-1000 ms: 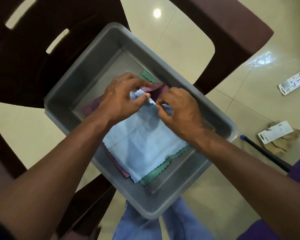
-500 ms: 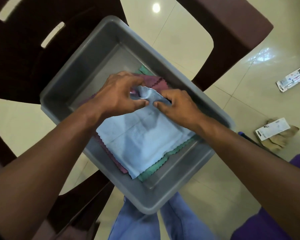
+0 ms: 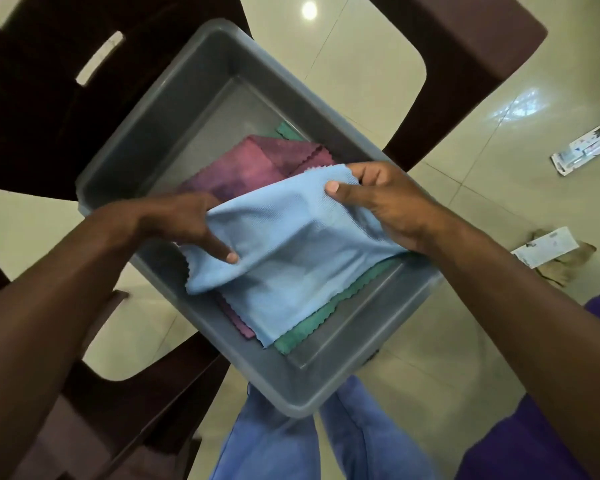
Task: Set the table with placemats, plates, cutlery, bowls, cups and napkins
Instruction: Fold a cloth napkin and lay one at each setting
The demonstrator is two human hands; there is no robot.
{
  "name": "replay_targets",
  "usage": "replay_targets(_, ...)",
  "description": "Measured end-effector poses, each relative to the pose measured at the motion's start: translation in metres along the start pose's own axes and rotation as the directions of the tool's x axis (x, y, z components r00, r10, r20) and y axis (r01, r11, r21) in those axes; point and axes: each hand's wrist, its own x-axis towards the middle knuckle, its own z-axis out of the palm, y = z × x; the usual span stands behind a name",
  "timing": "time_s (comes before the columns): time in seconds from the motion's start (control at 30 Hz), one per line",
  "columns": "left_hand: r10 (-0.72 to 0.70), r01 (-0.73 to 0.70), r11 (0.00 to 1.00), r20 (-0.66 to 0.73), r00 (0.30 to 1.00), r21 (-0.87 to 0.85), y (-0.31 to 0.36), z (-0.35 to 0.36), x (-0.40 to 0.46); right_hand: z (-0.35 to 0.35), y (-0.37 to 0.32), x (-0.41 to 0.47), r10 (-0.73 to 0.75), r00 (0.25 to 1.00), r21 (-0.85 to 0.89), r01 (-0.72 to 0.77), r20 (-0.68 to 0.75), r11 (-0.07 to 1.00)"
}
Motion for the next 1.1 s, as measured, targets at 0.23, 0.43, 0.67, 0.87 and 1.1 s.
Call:
replay_targets(0.23, -0.029, 0.045, 0.954, 0.057, 0.998, -0.296, -0.003, 0.023, -0.015, -0.004, 0.003, -0.001, -0.03, 0.98, -0.197, -0.009, -0.197, 0.98)
replay_targets(0.43, -0.086, -0.113, 0.469, -0.172, 0.981, -0.876, -0.012, 0.041, -0.015, 0.003, 0.001, -0.005, -0.071, 0.929, -0.221, -0.012, -0.362, 0.975)
replay_targets(0.67, -0.013, -0.084, 0.662, -0.123, 0.992, -0.745, -0.011, 0.055, -0.018, 0.017, -0.04, -0.039, -0.22, 0.948, -0.302, 0.145, -0.23, 0.942)
replay_targets(0.87, 0.116, -0.099, 0.793, -0.011, 0.993, -0.601, 0.019, 0.061, -0.076, 0.029, -0.088, -0.104, -0.173, 0.977, -0.262, 0.136, -0.126, 0.955)
replay_targets(1.1, 0.278, -0.165, 0.277, -0.086, 0.957, -0.946, 0.051, 0.035, -0.17, 0.021, -0.138, -0.188, -0.212, 0.972, -0.098, 0.203, -0.104, 0.974)
